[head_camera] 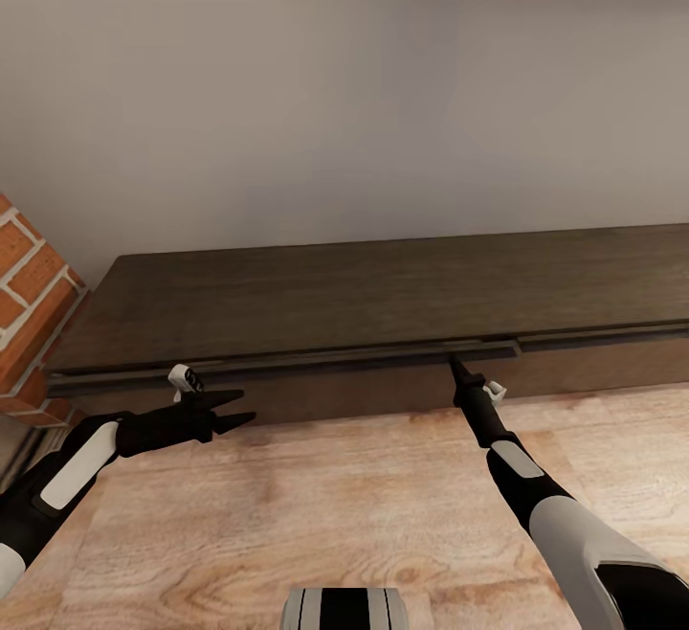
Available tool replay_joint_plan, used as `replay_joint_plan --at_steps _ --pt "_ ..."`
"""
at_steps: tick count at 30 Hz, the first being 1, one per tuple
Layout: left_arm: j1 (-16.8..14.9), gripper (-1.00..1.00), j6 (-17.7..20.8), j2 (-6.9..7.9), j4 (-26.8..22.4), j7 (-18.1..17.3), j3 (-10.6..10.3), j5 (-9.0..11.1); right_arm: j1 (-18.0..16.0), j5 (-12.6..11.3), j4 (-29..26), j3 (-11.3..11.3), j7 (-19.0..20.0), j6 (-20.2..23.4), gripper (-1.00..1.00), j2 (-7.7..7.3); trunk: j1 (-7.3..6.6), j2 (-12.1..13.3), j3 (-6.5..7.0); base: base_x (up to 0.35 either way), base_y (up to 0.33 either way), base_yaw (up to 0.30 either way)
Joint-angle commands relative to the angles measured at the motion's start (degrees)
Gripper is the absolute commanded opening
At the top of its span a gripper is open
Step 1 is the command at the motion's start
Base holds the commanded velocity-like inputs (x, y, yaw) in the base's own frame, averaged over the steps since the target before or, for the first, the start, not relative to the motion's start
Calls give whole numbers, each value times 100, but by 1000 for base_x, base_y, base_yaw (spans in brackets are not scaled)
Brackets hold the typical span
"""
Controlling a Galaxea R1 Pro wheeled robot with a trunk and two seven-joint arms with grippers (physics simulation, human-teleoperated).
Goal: Place each of the two pumpkins and all three candles from the living room inside a cabinet in the living room (use any cabinet), then make sure every cabinet is closed, and position the cauldron so it is next to a table in the living room.
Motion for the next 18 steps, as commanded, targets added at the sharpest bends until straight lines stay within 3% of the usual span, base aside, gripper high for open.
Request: replay_joint_plan --at_steps 1,18 --pt "-3 100 25 7 1 -11 -14 23 -8 -152 -49 -146 62 86 -100 -3 -2 -2 -3 0 0 0" --pt "-3 100 22 7 1 -11 -14 23 -8 -152 -29 -146 53 12 -100 6 -2 -2 -3 -18 0 0"
